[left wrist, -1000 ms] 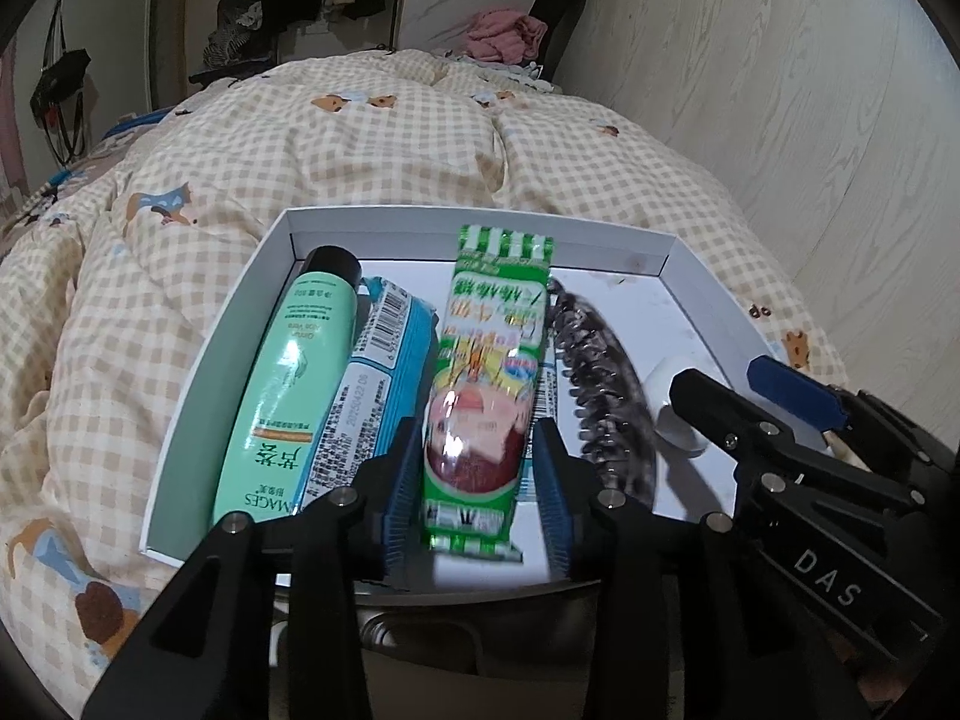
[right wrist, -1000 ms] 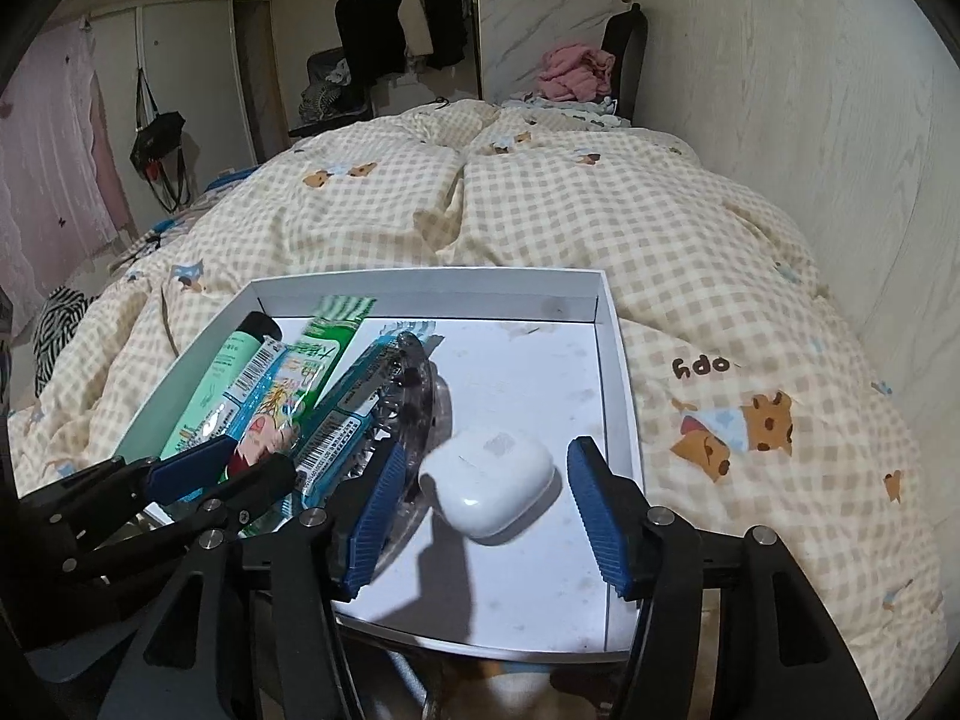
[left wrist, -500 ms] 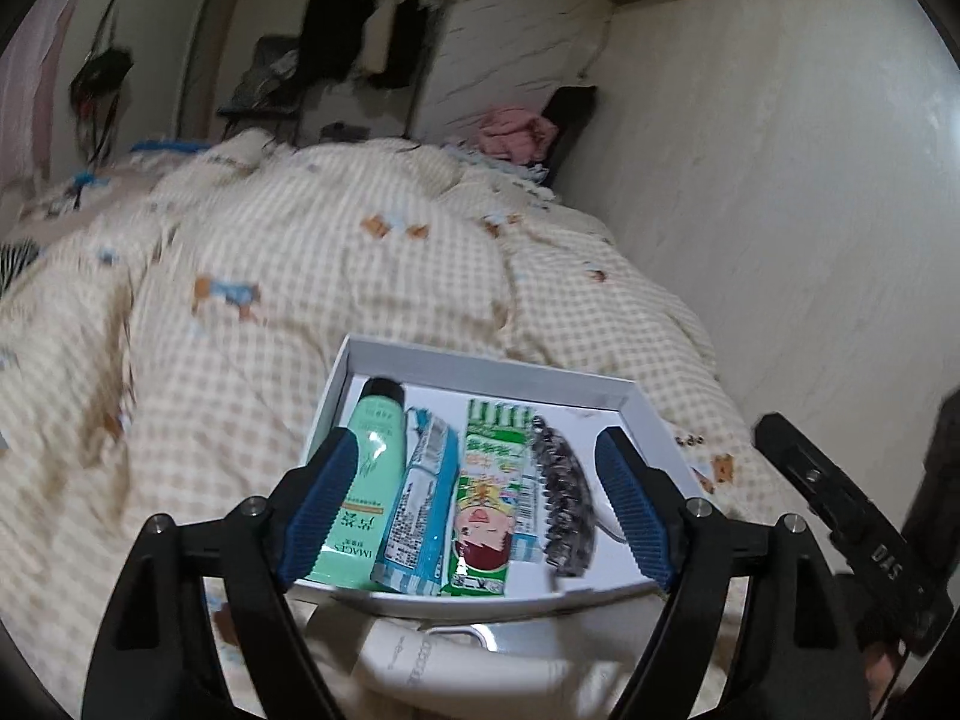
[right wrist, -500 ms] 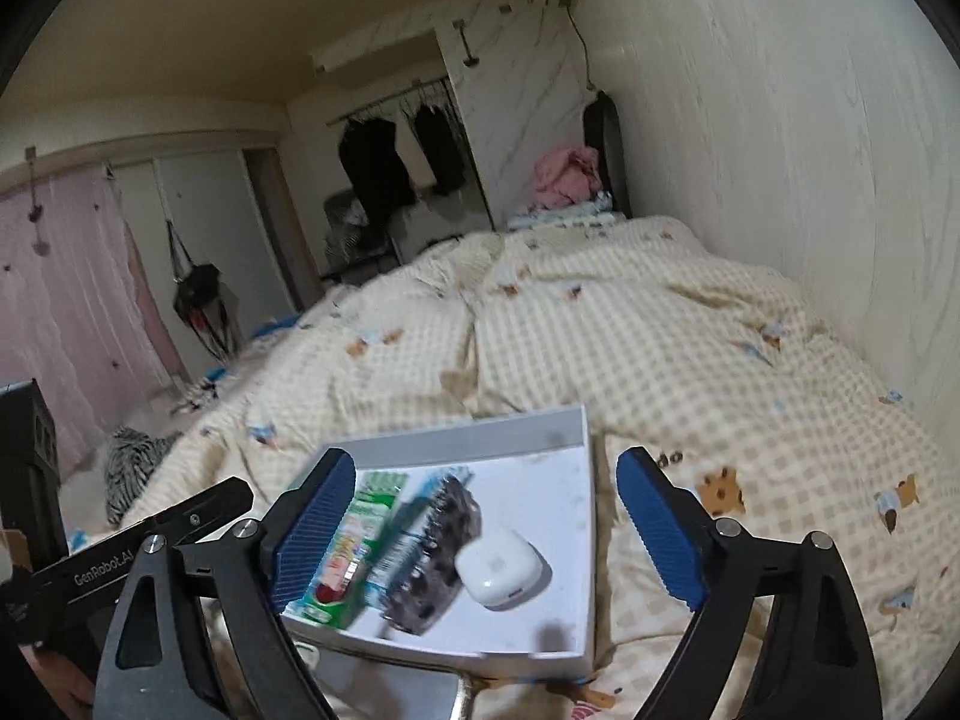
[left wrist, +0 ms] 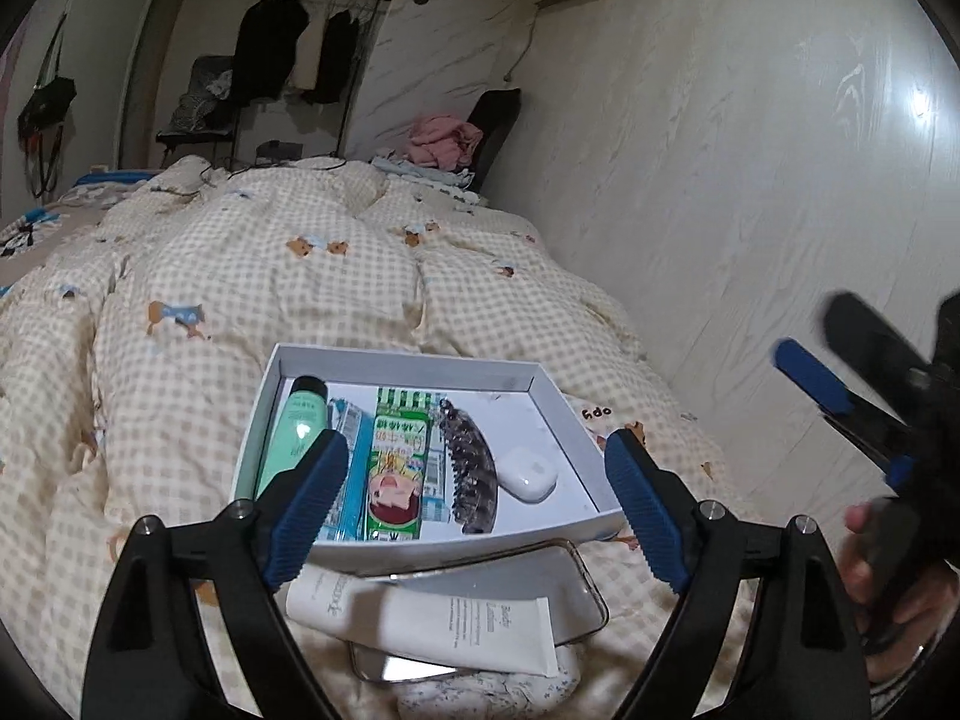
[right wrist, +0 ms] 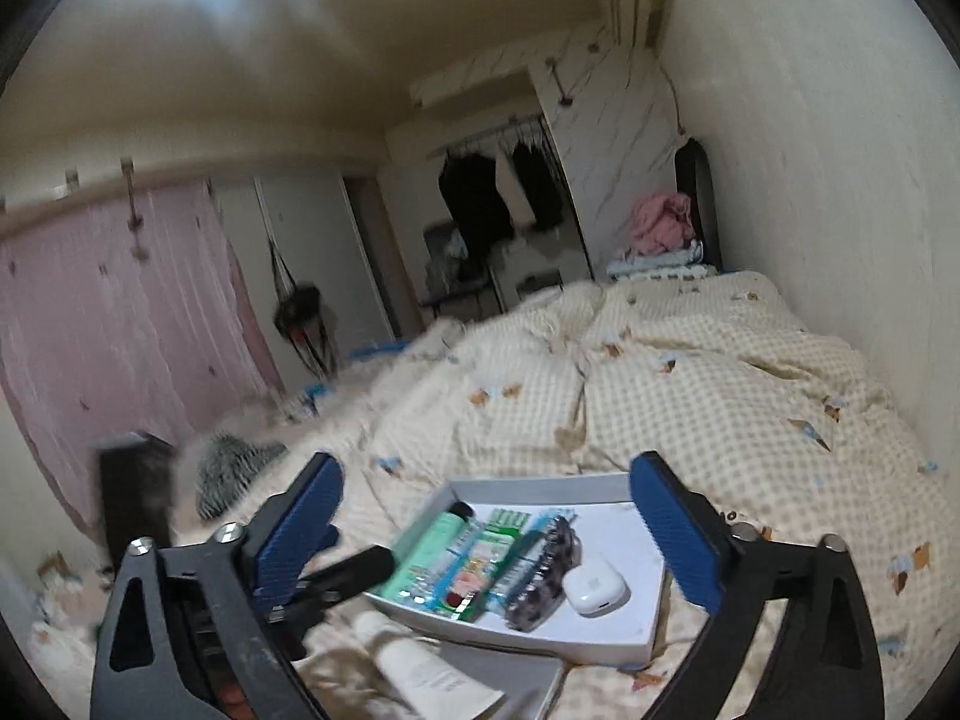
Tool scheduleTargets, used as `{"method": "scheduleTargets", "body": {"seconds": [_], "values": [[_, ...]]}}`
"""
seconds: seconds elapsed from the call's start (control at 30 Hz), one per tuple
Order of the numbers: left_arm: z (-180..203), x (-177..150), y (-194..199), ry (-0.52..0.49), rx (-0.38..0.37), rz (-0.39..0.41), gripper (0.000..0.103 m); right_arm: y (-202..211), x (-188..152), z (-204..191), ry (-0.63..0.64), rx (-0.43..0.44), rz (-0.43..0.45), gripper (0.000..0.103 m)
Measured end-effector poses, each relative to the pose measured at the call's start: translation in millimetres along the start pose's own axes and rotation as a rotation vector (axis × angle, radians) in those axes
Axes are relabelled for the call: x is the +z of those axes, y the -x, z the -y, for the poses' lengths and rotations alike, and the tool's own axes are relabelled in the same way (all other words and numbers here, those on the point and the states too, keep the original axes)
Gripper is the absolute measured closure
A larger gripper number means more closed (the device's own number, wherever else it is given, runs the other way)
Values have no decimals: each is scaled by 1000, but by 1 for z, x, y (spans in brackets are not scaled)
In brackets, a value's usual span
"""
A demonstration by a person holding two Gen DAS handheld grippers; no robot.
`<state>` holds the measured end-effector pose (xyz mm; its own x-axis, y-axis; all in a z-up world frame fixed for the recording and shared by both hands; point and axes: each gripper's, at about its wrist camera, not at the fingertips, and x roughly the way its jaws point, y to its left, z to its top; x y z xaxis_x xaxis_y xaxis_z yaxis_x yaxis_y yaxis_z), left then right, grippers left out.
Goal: Organize objects
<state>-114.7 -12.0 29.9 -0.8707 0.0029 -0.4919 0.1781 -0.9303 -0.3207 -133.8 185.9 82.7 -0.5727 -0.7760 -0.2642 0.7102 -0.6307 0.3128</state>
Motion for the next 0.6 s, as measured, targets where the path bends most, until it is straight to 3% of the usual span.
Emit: {"method": "scheduleTargets", "body": {"seconds": [0.17,0.43,0.6], "values": [[10,-4,17,-81,-7,-14,16,20,-14,6,74,66,-88,1],[12,-7,64,-130,-47,-45,16,67,8,4,127,102,-75,1],[21,-15,82,-199,-66,-59,15,85,7,-18,165,98,-79,1]]}}
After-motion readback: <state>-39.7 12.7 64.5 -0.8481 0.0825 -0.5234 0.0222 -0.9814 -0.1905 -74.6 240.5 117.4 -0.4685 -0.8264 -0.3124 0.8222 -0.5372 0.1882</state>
